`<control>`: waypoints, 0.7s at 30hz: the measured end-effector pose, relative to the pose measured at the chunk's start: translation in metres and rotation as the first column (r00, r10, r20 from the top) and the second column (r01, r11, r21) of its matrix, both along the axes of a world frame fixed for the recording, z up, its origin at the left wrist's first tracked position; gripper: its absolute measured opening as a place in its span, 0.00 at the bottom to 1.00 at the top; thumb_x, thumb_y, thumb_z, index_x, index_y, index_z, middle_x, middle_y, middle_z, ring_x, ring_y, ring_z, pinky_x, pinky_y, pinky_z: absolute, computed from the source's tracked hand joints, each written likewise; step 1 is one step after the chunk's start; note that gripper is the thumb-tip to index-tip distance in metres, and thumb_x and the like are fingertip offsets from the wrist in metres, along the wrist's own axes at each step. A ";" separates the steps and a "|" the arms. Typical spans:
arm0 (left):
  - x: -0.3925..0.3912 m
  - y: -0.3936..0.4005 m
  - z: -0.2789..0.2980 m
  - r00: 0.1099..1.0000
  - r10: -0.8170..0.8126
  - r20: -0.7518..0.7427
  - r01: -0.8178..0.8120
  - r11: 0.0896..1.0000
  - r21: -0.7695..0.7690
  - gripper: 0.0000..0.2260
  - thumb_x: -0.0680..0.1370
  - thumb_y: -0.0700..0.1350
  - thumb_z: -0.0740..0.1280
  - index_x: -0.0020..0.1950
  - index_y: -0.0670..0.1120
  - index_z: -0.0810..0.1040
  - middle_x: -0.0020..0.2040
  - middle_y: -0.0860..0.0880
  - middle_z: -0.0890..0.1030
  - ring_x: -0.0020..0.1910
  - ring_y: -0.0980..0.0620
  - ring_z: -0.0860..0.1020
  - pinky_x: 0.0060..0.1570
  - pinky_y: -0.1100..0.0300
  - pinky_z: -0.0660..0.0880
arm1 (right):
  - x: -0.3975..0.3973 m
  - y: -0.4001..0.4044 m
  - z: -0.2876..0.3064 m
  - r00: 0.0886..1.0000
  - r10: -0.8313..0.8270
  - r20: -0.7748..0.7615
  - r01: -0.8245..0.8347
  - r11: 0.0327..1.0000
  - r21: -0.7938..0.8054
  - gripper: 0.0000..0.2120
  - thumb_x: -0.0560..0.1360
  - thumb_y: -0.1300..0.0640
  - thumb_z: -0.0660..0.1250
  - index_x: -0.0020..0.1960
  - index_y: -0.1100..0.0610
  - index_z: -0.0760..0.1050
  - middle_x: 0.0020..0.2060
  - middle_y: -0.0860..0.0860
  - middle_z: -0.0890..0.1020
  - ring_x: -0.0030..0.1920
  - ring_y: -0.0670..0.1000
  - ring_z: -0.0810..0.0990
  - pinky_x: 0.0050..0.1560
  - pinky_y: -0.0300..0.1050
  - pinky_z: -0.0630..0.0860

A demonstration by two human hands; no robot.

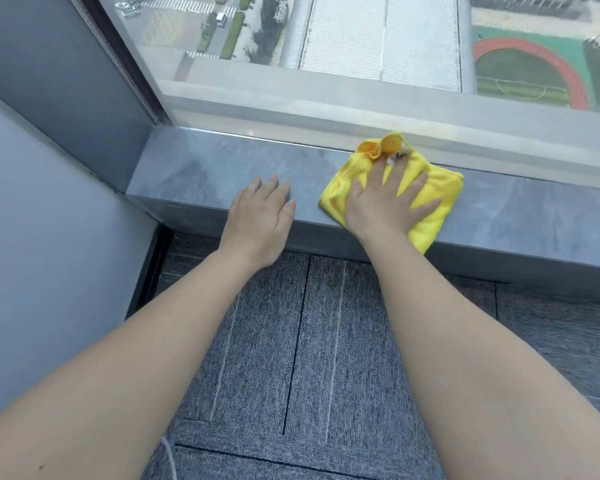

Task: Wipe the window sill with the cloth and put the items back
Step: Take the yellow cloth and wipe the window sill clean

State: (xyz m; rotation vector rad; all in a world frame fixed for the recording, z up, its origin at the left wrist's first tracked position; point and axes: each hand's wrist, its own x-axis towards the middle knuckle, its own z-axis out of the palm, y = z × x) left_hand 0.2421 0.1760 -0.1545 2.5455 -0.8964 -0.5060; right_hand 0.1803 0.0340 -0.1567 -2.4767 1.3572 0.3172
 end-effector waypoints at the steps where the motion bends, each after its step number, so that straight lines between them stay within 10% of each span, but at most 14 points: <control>1: 0.001 0.000 0.000 1.000 0.006 -0.010 -0.006 1.000 -0.004 0.29 0.72 0.54 0.44 0.71 0.45 0.61 0.75 0.44 0.61 0.75 0.43 0.55 0.74 0.51 0.49 | 0.003 0.004 0.000 0.999 0.051 0.010 -0.051 0.999 -0.007 0.27 0.80 0.46 0.43 0.76 0.49 0.43 0.77 0.49 0.42 0.76 0.61 0.37 0.70 0.70 0.38; 9: -0.015 -0.023 0.003 0.998 0.046 0.052 -0.044 0.998 -0.043 0.29 0.73 0.54 0.45 0.71 0.44 0.61 0.74 0.42 0.62 0.74 0.41 0.56 0.72 0.48 0.51 | -0.021 -0.005 0.001 0.824 0.563 0.060 -0.561 0.826 -0.048 0.24 0.80 0.44 0.45 0.75 0.41 0.46 0.77 0.42 0.44 0.77 0.52 0.40 0.73 0.61 0.37; 21: -0.050 -0.102 0.007 0.973 -0.224 0.060 0.222 0.974 0.041 0.21 0.80 0.49 0.50 0.73 0.47 0.57 0.76 0.46 0.56 0.75 0.43 0.51 0.73 0.49 0.46 | -0.107 -0.098 0.002 0.996 0.086 -0.035 -0.088 0.995 -0.047 0.28 0.79 0.43 0.45 0.76 0.48 0.40 0.77 0.46 0.40 0.77 0.54 0.39 0.74 0.61 0.38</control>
